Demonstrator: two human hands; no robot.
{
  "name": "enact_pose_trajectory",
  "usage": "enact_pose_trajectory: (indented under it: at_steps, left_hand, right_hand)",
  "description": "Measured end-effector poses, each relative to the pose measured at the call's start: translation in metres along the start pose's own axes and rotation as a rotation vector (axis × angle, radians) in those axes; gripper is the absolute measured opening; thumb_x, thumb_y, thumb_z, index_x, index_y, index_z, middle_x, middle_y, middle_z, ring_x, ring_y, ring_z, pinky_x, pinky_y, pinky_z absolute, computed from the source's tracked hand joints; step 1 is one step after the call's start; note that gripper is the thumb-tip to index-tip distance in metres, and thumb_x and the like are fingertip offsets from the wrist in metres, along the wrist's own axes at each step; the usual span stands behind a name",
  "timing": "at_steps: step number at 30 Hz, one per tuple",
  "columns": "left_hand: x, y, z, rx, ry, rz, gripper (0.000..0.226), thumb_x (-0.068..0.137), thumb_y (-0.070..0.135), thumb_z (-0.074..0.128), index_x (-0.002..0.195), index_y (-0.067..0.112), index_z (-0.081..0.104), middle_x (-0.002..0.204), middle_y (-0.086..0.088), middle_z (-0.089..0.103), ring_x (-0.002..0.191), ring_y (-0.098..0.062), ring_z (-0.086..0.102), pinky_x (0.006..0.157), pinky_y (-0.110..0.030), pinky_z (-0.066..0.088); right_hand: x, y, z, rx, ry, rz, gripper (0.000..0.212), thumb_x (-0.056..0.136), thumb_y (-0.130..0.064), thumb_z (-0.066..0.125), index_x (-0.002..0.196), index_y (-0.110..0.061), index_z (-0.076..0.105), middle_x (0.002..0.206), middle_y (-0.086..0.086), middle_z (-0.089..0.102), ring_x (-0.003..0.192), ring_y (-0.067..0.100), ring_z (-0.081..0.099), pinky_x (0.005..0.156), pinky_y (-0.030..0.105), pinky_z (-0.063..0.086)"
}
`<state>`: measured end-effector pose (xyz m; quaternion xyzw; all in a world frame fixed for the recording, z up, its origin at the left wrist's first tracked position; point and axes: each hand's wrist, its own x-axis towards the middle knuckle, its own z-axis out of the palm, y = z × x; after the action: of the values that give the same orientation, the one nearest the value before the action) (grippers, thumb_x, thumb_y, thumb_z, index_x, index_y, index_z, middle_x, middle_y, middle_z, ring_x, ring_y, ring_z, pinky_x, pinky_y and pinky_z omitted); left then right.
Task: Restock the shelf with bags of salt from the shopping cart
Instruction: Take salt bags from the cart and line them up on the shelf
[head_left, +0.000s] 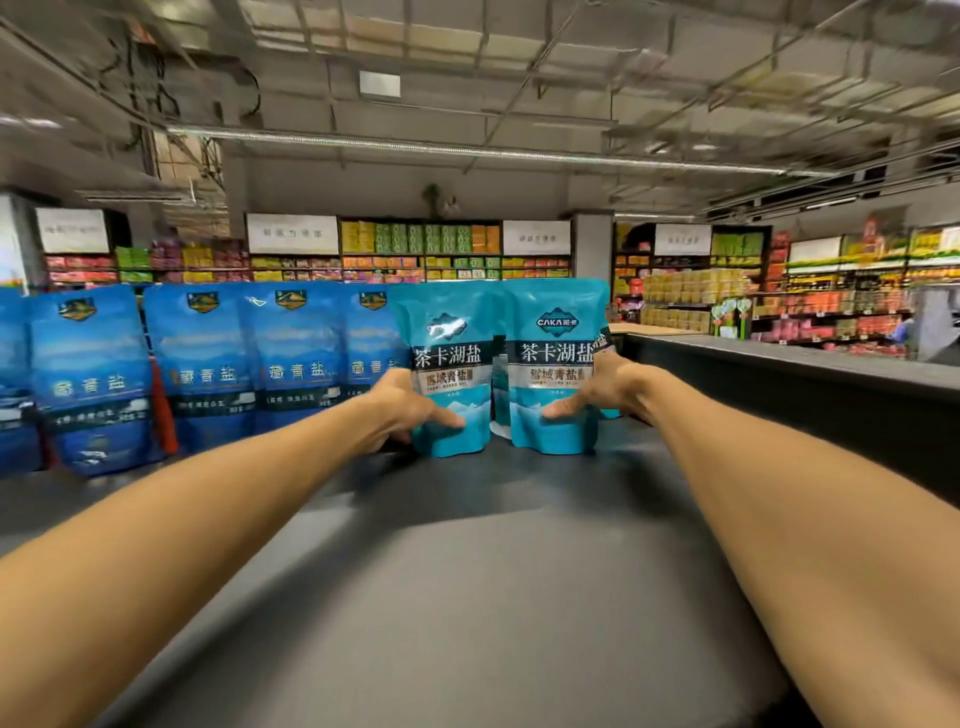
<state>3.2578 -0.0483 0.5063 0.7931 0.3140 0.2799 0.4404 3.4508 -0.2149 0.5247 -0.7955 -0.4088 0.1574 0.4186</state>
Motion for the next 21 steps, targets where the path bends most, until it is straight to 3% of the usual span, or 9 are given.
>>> enact_pose_trajectory:
  at_steps: [2,4,7,9,14,16,19,21]
  left_hand:
    - [0.0,-0.006,0.003,0.041,-0.018,0.0,0.05,0.057,0.008,0.093,0.101,0.012,0.07,0.108,-0.006,0.072,0.081,-0.013,0.07,0.079,-0.025,0.057]
    - [0.001,-0.006,0.004,0.09,-0.005,-0.025,0.061,0.055,0.015,0.095,0.11,0.008,0.067,0.108,-0.007,0.072,0.089,-0.019,0.068,0.083,-0.03,0.056]
    - [0.001,-0.001,0.008,0.133,-0.006,-0.068,0.058,0.06,0.02,0.093,0.109,0.011,0.064,0.097,-0.009,0.073,0.068,-0.017,0.064,0.052,-0.028,0.055]
    - [0.002,0.0,0.011,0.113,-0.012,-0.088,0.057,0.062,0.016,0.093,0.111,0.011,0.063,0.095,-0.012,0.072,0.059,-0.016,0.062,0.046,-0.029,0.057]
    - [0.001,0.001,0.012,0.105,-0.004,-0.093,0.068,0.06,0.017,0.094,0.117,0.007,0.058,0.103,-0.015,0.069,0.067,-0.022,0.068,0.052,-0.037,0.061]
    - [-0.005,0.002,0.014,0.129,0.007,-0.086,0.069,0.06,0.016,0.093,0.117,0.006,0.055,0.109,-0.014,0.066,0.076,-0.024,0.069,0.057,-0.038,0.062]
    - [-0.019,0.007,0.013,0.161,0.005,-0.085,0.07,0.06,0.009,0.092,0.117,0.006,0.053,0.117,-0.015,0.062,0.092,-0.029,0.069,0.071,-0.042,0.062]
    - [-0.031,0.014,0.012,0.206,0.012,-0.098,0.085,0.067,0.008,0.088,0.135,0.003,0.038,0.124,-0.018,0.058,0.1,-0.032,0.067,0.07,-0.04,0.061]
  right_hand:
    - [0.002,-0.001,-0.002,-0.064,-0.019,0.017,0.09,0.049,-0.026,0.096,0.128,-0.011,0.056,0.128,0.008,0.063,0.124,0.032,0.054,0.112,0.05,0.039]
    - [0.005,-0.004,0.0,-0.05,0.01,0.053,0.092,0.043,-0.025,0.096,0.124,-0.009,0.057,0.126,0.011,0.064,0.121,0.034,0.056,0.108,0.051,0.043]
    - [0.013,-0.003,0.009,-0.048,0.09,0.057,0.085,0.047,-0.023,0.096,0.122,-0.006,0.058,0.121,0.011,0.065,0.115,0.035,0.06,0.098,0.049,0.051]
    - [0.022,0.003,0.015,-0.074,0.166,0.04,0.072,0.059,-0.027,0.094,0.118,-0.005,0.061,0.118,0.016,0.066,0.109,0.036,0.065,0.084,0.041,0.058]
    - [0.028,0.015,0.02,-0.063,0.226,0.052,0.046,0.061,-0.035,0.091,0.091,-0.013,0.063,0.113,0.017,0.068,0.097,0.031,0.069,0.065,0.03,0.055]
    - [0.024,0.014,0.022,-0.056,0.192,0.094,0.049,0.065,-0.03,0.09,0.099,-0.009,0.063,0.115,0.017,0.067,0.097,0.03,0.068,0.063,0.028,0.053]
    - [0.011,0.01,0.023,0.01,0.112,0.193,0.048,0.069,-0.019,0.089,0.1,-0.014,0.053,0.118,0.009,0.062,0.106,0.029,0.06,0.083,0.036,0.053]
    - [-0.003,0.008,0.016,-0.061,0.087,0.176,0.049,0.071,-0.022,0.088,0.105,-0.017,0.053,0.118,0.004,0.06,0.101,0.024,0.06,0.068,0.033,0.051]
